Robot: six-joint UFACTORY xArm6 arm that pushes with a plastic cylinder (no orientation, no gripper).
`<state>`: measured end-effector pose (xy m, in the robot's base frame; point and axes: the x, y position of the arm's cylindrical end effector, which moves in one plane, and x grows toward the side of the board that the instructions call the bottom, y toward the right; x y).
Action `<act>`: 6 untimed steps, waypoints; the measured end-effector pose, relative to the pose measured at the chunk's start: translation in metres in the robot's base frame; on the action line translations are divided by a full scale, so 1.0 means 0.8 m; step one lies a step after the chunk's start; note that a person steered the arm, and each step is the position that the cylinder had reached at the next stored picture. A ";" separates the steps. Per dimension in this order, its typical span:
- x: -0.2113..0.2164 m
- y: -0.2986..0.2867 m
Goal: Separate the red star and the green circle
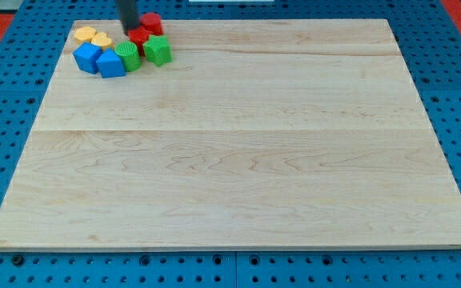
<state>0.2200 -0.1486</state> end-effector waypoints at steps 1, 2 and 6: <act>0.000 0.069; 0.000 0.112; -0.036 -0.026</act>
<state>0.1913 -0.1694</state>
